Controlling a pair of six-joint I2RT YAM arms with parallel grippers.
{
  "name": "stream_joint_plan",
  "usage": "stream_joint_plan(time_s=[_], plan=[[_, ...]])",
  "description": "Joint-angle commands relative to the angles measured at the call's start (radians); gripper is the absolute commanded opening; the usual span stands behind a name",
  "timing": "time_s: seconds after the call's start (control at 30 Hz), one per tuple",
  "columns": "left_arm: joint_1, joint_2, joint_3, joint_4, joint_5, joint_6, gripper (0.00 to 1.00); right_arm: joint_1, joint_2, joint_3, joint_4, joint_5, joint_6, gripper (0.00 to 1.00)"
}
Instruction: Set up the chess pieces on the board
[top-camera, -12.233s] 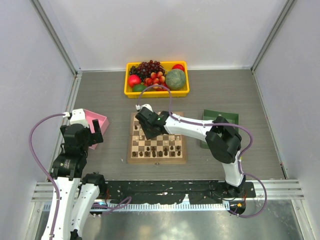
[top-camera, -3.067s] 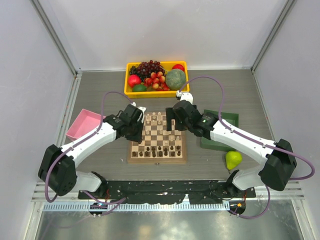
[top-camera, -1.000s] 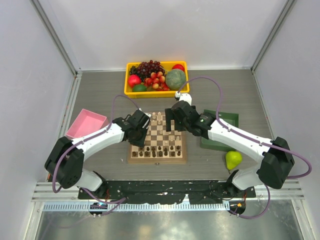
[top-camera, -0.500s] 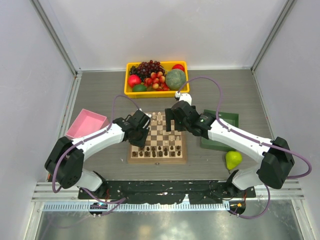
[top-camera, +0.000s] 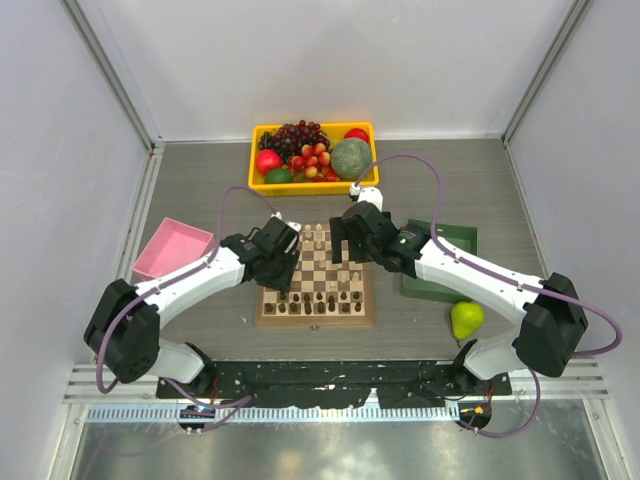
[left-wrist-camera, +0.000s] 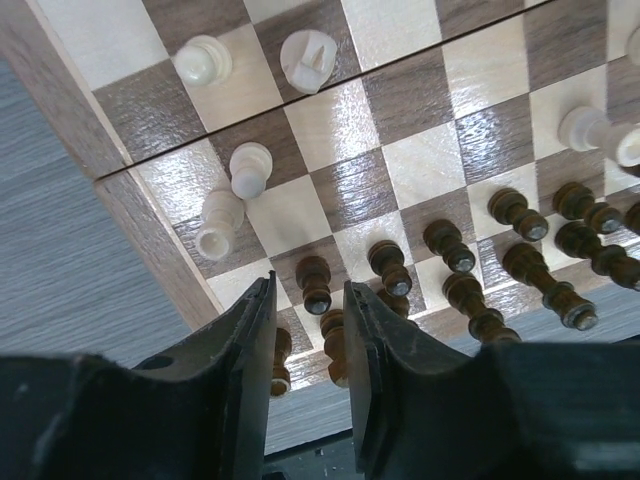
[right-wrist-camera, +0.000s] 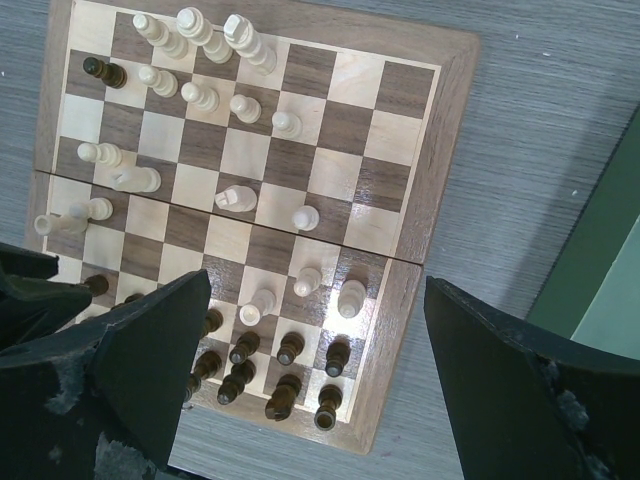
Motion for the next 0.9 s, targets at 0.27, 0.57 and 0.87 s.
stream_joint_plan(time_s=[0.27, 0.57, 0.87], plan=[[0.02, -0.068, 0.178, -0.034, -0.177, 0.116, 0.56, -0.001, -0.025, 0.008, 0.022, 0.023, 0.017, 0.95], [0.172, 0.023, 0.275, -0.003, -0.057, 0.138, 0.57, -0.003, -0.042, 0.008, 0.011, 0.033, 0.016, 0.95], [0.207, 0.184, 0.383, -0.004, -0.027, 0.179, 0.53, -0.005, -0.051, 0.006, 0.007, 0.036, 0.019, 0.95]])
